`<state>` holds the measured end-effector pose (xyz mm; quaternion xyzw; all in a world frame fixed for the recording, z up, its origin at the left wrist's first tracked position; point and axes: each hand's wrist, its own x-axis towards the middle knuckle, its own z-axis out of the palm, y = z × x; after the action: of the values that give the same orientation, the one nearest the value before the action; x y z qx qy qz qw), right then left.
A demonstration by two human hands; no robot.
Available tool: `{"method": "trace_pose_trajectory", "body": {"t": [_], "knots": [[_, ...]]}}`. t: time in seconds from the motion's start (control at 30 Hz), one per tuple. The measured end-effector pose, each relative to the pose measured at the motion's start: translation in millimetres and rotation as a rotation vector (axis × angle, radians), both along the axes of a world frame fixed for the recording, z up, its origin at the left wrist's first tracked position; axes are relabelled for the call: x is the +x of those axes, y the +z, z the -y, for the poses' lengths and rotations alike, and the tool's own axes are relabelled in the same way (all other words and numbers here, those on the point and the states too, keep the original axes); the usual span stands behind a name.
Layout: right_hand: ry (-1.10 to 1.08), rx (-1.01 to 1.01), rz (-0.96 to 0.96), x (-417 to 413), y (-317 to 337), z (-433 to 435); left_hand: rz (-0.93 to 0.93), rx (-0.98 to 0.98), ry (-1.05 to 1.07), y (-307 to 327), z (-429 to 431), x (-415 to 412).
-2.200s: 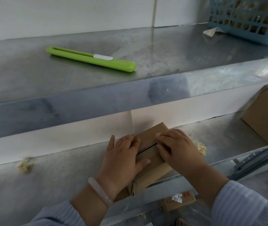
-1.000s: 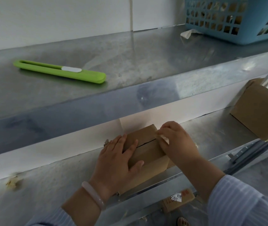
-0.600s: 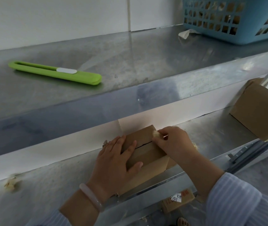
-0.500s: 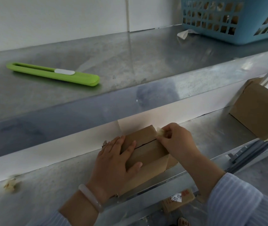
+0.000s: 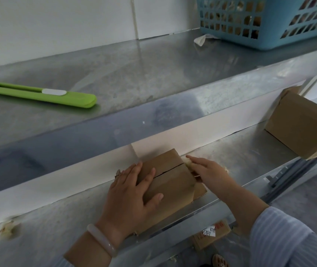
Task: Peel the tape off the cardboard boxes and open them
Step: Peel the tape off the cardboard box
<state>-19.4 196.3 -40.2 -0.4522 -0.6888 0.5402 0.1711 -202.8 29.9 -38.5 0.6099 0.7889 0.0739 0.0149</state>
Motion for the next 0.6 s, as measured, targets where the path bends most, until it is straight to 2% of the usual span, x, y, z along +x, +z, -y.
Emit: {"method": "trace_pose_trajectory", "body": {"t": [0.03, 0.1, 0.2, 0.3, 0.43, 0.6], "knots": [[-0.052, -0.14, -0.118, 1, 2, 0, -0.005, -0.003, -0.002, -1, 0, 0], [-0.15, -0.283, -0.245, 3, 5, -3, -0.021, -0.005, -0.008, -1, 0, -1], [-0.216, -0.413, -0.3, 2, 3, -9, -0.024, -0.004, -0.007, -1, 0, -1], [-0.168, -0.525, -0.325, 2, 0, -15, -0.003, 0.005, -0.006, -2, 0, -1], [-0.029, -0.509, -0.235, 4, 7, -18, 0.004, 0.012, -0.004, -1, 0, 0], [-0.028, -0.495, -0.21, 0, 10, -20, -0.01, -0.007, -0.001, 0, -1, 0]]}}
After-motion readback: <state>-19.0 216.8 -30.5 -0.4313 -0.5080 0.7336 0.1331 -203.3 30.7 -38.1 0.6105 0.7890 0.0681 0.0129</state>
